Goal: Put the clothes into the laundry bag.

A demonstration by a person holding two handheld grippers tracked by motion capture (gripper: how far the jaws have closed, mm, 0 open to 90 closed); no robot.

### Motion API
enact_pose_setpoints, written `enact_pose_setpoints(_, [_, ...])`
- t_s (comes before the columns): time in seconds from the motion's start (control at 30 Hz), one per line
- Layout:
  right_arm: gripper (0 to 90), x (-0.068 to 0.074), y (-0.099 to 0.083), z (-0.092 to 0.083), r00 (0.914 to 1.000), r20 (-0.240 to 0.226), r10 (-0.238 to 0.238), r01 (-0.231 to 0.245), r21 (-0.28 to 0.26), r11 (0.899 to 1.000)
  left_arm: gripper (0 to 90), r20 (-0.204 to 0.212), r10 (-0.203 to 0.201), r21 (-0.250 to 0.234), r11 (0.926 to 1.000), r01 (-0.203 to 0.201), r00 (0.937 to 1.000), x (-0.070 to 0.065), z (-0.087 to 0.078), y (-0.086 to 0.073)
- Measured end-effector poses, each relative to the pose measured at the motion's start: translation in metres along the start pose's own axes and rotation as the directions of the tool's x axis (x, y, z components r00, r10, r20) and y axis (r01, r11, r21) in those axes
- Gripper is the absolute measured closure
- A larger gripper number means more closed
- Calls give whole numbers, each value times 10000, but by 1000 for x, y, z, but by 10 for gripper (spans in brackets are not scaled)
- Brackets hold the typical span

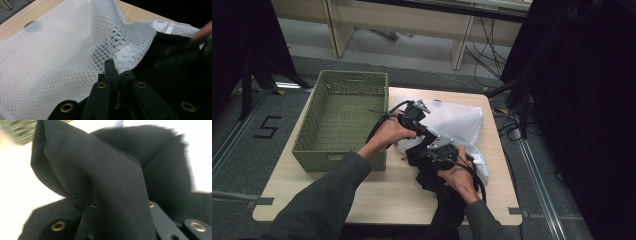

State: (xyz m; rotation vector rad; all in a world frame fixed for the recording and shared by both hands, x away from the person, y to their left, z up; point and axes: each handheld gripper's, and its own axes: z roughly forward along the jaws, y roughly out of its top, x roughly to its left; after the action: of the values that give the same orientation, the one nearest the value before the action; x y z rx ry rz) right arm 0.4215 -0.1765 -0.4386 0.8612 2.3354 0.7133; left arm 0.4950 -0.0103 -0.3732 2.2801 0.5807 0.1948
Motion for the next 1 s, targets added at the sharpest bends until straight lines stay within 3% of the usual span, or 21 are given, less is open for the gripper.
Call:
enact_pose_setpoints(0.03, [827,-12,1,-10,9969,778,-154,182,-363,9992,876,15,82,55,10000,-82,10000,0,-1,0])
enact_pose_setpoints(0.1, [829,-30,0,-22,9901,1377,263,-181,-609,9980,877,67,111,33,9999,-111,9999,-2,-1,1])
enact_pose_setpoints(0.13, [829,-30,0,-22,9901,1377,263,-181,-609,9980,876,67,111,33,9999,-111,9999,-2,-1,1])
enact_pose_setpoints(0.17, [829,-45,-6,-30,9773,1871,994,-875,-711,9936,877,46,193,50,9998,-193,9998,-5,-1,2])
enact_pose_setpoints(0.2, [829,-45,-6,-30,9773,1871,994,-875,-711,9936,876,46,193,50,9998,-193,9998,-5,-1,2])
enact_pose_setpoints(0.23, [826,-57,-15,-23,9724,2114,991,-930,-386,9949,876,282,-68,-188,9998,74,9996,-10,2,4])
enact_pose_setpoints(0.3, [818,-55,-26,2,9683,2249,1084,-1073,-172,9941,876,240,-77,-153,9999,81,9997,-13,6,6])
enact_pose_setpoints(0.33, [818,-55,-26,2,9683,2249,1084,-1073,-172,9941,875,240,-77,-153,9999,81,9997,-13,6,6])
enact_pose_setpoints(0.37, [796,-50,-33,21,9711,2039,1237,-1338,362,9904,874,231,427,231,9988,-432,9988,-12,7,7])
enact_pose_setpoints(0.43, [680,-55,-27,15,9694,1784,1684,-1804,537,9821,872,233,336,153,9993,-340,9992,-12,9,7])
enact_pose_setpoints(0.47, [680,-55,-27,15,9694,1784,1684,-1804,537,9821,872,218,168,120,9998,-171,9996,-12,10,7])
enact_pose_setpoints(0.5, [545,-62,-23,1,9675,1611,1947,-1967,-35,9805,869,101,1,138,9999,-2,9999,-9,11,6])
enact_pose_setpoints(0.6, [475,-63,-22,-10,9691,1058,2229,-2218,-223,9748,866,65,67,215,9997,-68,10000,-4,9,5])
enact_pose_setpoints(0.63, [436,-63,-22,-28,9622,294,2706,-2683,-653,9611,865,-17,127,54,9999,-127,9999,0,9,5])
enact_pose_setpoints(0.67, [436,-63,-22,-28,9622,294,2706,-2683,-653,9611,864,-17,127,54,9999,-127,9999,0,9,5])
enact_pose_setpoints(0.7, [412,-59,-20,-49,9575,-206,2876,-2882,-947,9529,863,-33,-101,108,9999,101,9999,0,8,3])
enact_pose_setpoints(0.73, [412,-59,-20,-49,9575,-206,2876,-2882,-947,9529,863,-33,-101,108,9999,101,9999,0,8,3])
enact_pose_setpoints(0.77, [405,-58,-18,-67,9646,-438,2599,-2636,-1519,9526,862,14,-172,50,9998,172,9999,1,8,3])
enact_pose_setpoints(0.87, [402,-50,-12,-84,9631,-714,2593,-2688,-2167,9385,862,-29,-220,94,9997,220,9998,2,8,3])
enact_pose_setpoints(0.9, [394,-34,-6,-90,9606,-1578,2288,-2585,-2053,9439,863,-38,-264,61,9996,264,9996,2,8,3])
enact_pose_setpoints(1.0, [386,-12,-2,-71,9651,-2014,1674,-2058,-1880,9604,866,-39,-255,114,9996,255,9997,3,8,4])
